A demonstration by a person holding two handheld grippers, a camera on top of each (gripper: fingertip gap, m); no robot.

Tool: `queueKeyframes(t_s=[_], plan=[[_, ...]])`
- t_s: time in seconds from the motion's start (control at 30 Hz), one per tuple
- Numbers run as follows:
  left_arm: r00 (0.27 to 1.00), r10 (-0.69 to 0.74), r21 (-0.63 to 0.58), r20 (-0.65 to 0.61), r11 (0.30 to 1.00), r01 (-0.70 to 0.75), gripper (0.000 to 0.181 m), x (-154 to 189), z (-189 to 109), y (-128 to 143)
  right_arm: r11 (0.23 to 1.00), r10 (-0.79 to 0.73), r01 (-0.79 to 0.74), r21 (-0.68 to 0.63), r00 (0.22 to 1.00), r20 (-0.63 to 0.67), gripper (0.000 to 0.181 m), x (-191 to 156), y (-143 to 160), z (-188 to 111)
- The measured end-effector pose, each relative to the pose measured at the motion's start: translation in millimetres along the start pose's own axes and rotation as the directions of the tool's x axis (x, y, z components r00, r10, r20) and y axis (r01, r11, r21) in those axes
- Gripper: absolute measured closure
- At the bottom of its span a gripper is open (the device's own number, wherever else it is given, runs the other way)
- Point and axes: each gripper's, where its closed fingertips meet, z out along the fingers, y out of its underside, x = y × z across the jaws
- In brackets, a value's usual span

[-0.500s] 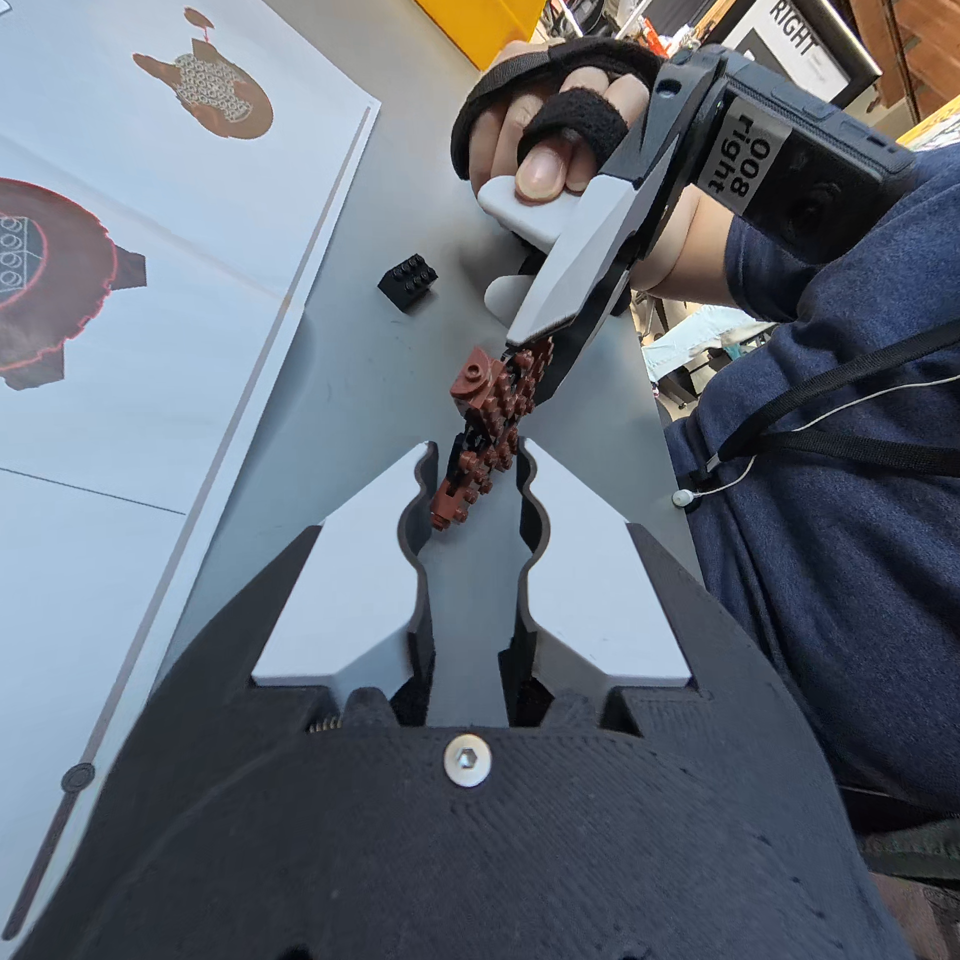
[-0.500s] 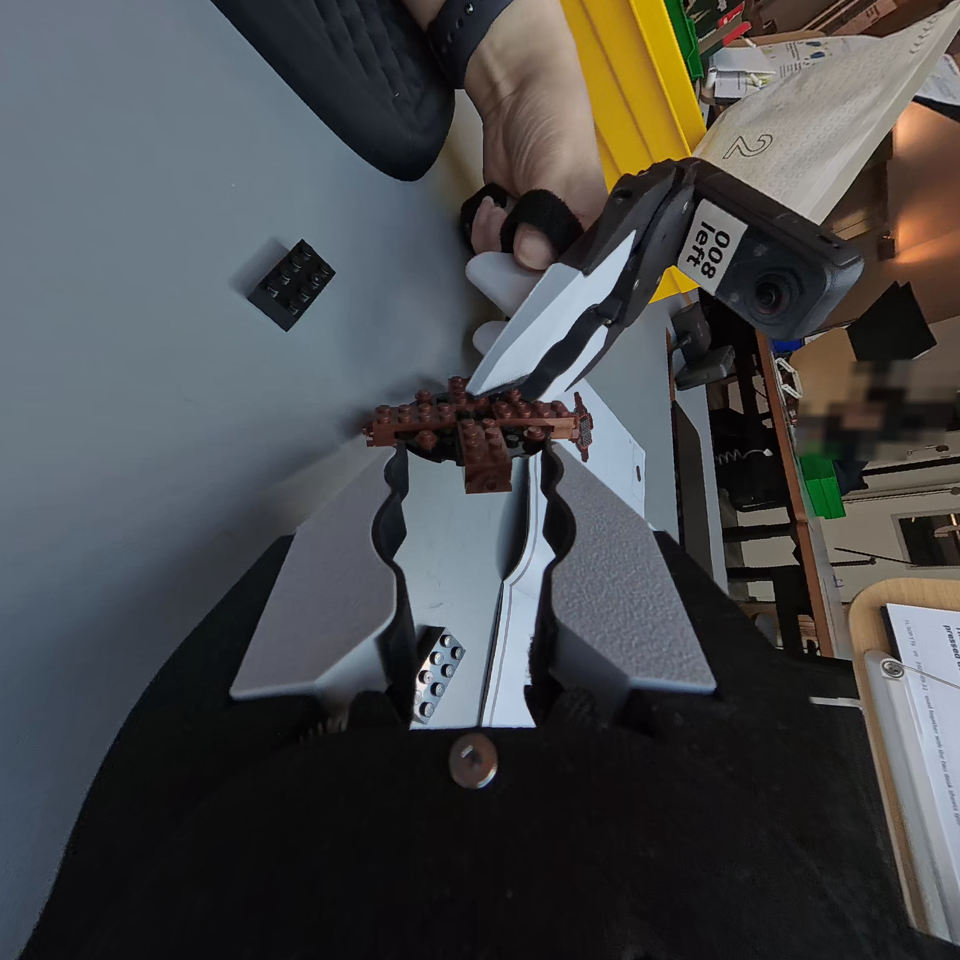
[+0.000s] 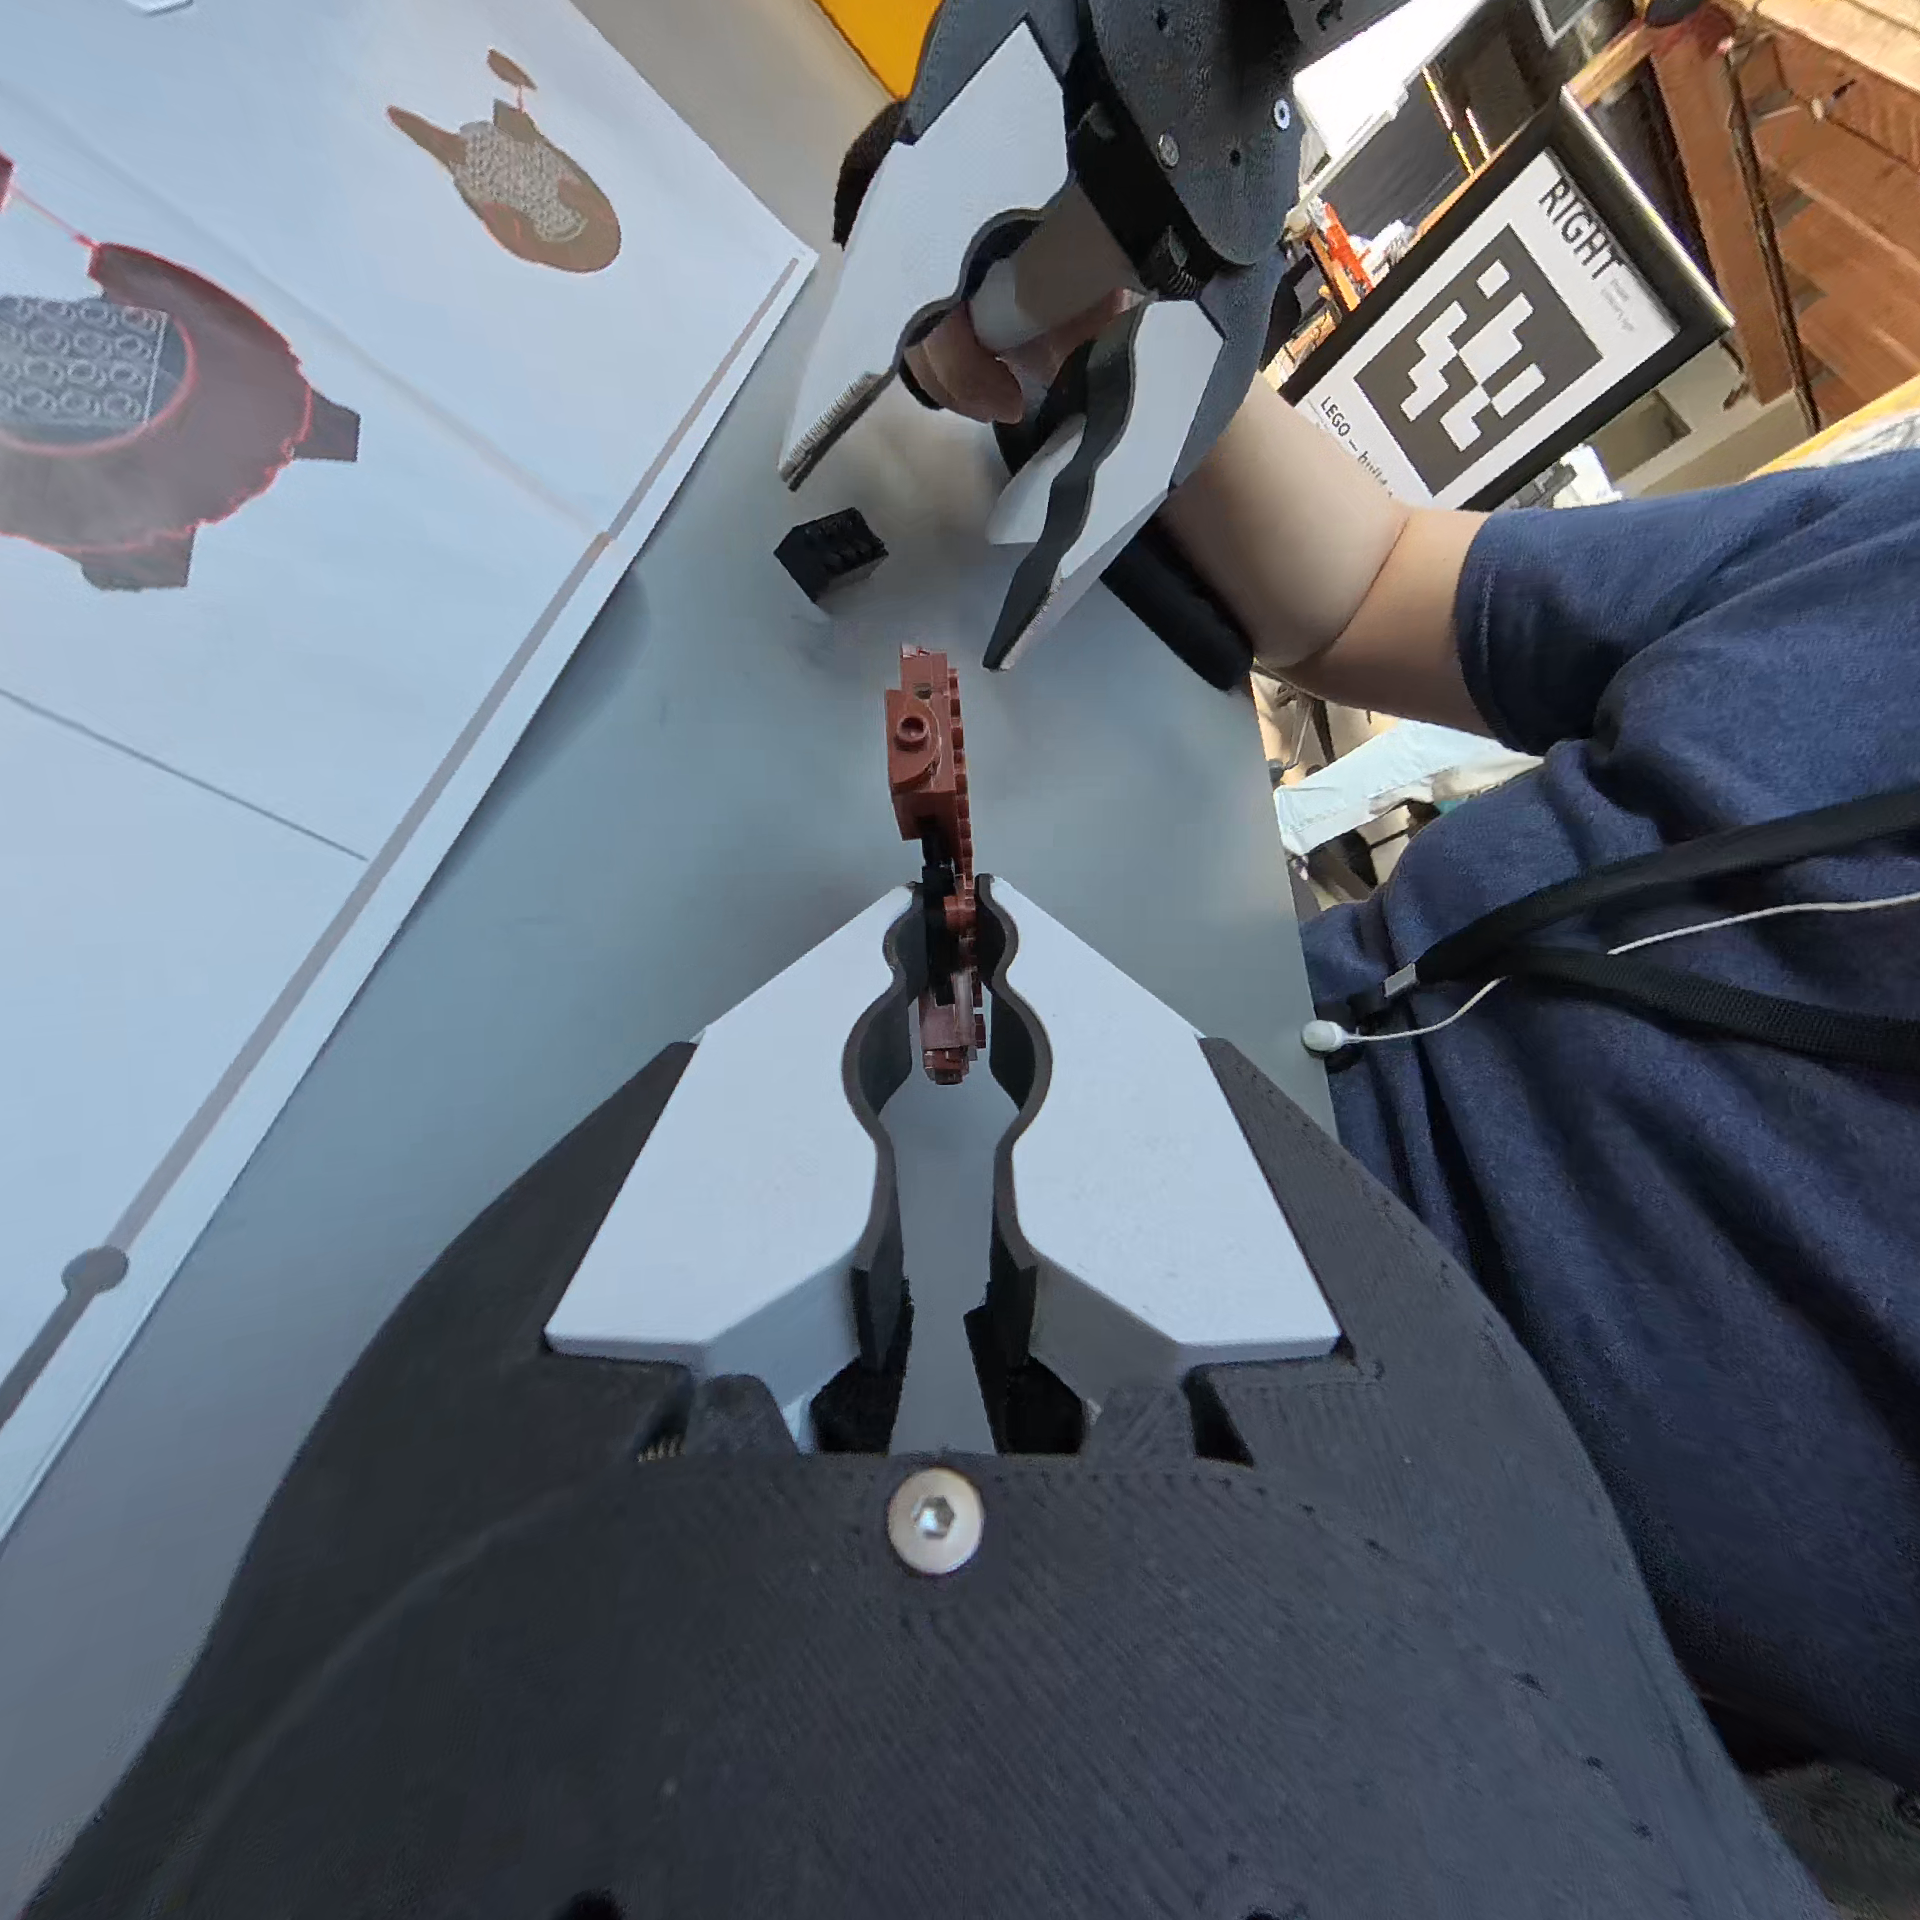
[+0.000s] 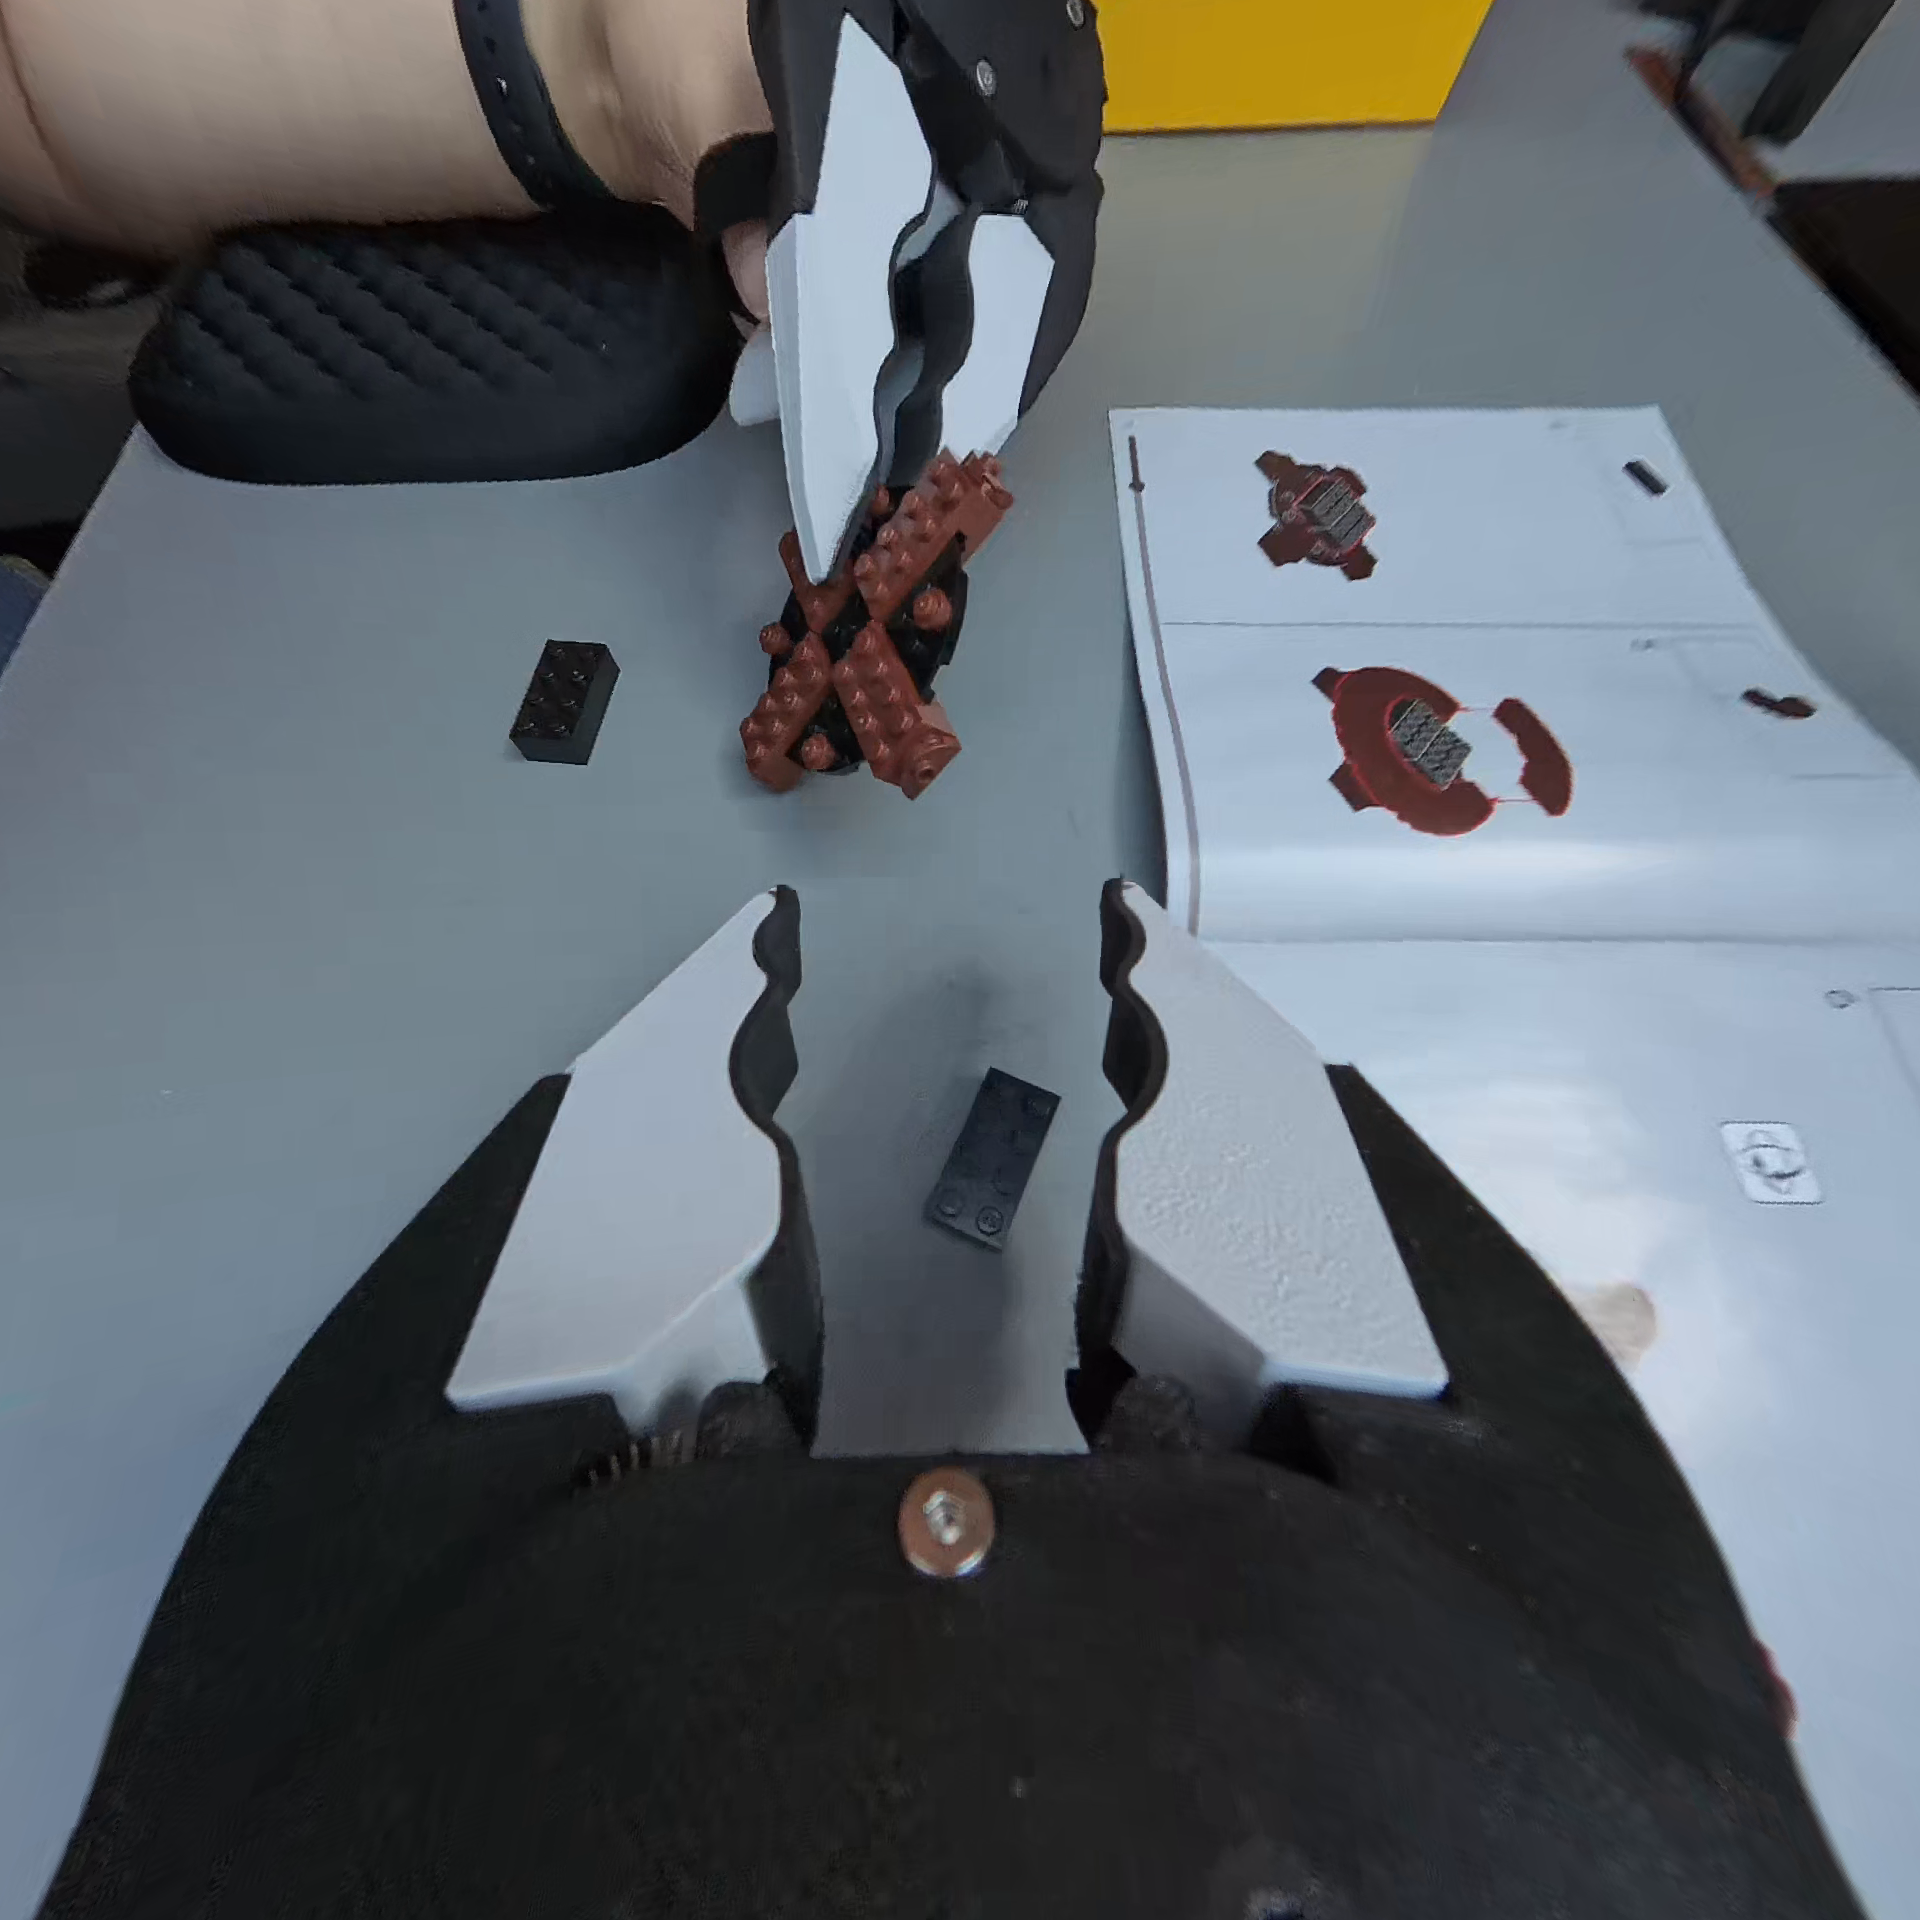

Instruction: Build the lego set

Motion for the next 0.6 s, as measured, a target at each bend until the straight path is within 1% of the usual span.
queueKeyframes(t_s=[0.07,0.1,0.13,0.17,0.23,0.27,0.3,0.37,0.4,0.47,0.5,0.6], plan=[[0.995,-0.102,0.011,-0.016,0.995,0.102,0.176,-3.5,-2.9,1.4,0.993,0.115,-0.115,-0.016,0.992,0.050,0.121,-4.5,-0.8,10.7],[0.993,-0.120,0.015,-0.021,0.993,0.120,0.176,-4.5,-3.6,1.8,0.989,0.151,-0.150,-0.015,0.985,0.088,0.118,-10.8,-5.8,16.7],[0.991,-0.128,0.015,-0.024,0.992,0.129,0.176,-4.7,-4.1,2.2,0.989,0.148,-0.148,-0.004,0.982,0.119,0.115,-17.8,-12.7,21.8],[0.990,-0.140,0.011,-0.025,0.990,0.140,0.176,-4.9,-4.3,2.5,0.995,0.102,-0.101,-0.012,0.989,0.105,0.115,-20.5,-16.9,25.4],[0.985,-0.172,0.011,-0.035,0.985,0.172,0.176,-6.0,-4.1,3.0,0.997,-0.057,0.055,-0.048,0.998,-0.034,0.113,-11.0,-23.6,29.0],[0.980,-0.194,0.008,-0.046,0.981,0.194,0.176,-6.2,-3.8,3.9,0.993,-0.098,0.090,-0.076,0.990,-0.103,0.107,-4.7,-27.4,30.2],[0.976,-0.212,0.009,-0.051,0.977,0.213,0.176,-7.0,-3.7,4.3,0.992,-0.093,0.080,-0.100,0.988,-0.124,0.099,-4.9,-30.5,33.6],[0.967,-0.249,0.026,-0.051,0.968,0.251,0.176,-10.5,-4.6,2.8,0.994,-0.007,-0.010,-0.111,0.988,-0.153,0.082,-8.0,-36.6,46.2],[0.963,-0.265,0.037,-0.048,0.963,0.267,0.175,-12.5,-5.5,1.7,0.990,0.022,-0.043,-0.131,0.987,-0.156,0.081,-12.1,-35.8,53.7],[0.959,-0.281,0.051,-0.048,0.958,0.283,0.176,-14.7,-7.2,0.6,0.978,0.033,-0.074,-0.194,0.979,-0.203,0.082,-12.0,-29.1,64.5],[0.958,-0.283,0.053,-0.048,0.957,0.286,0.176,-15.0,-7.5,0.6,0.977,0.028,-0.071,-0.203,0.978,-0.205,0.086,-13.3,-28.0,69.6],[0.950,-0.308,0.054,-0.054,0.949,0.311,0.176,-16.5,-6.9,0.8,0.962,0.004,-0.071,-0.264,0.969,-0.246,0.107,-7.9,-18.7,78.0]])
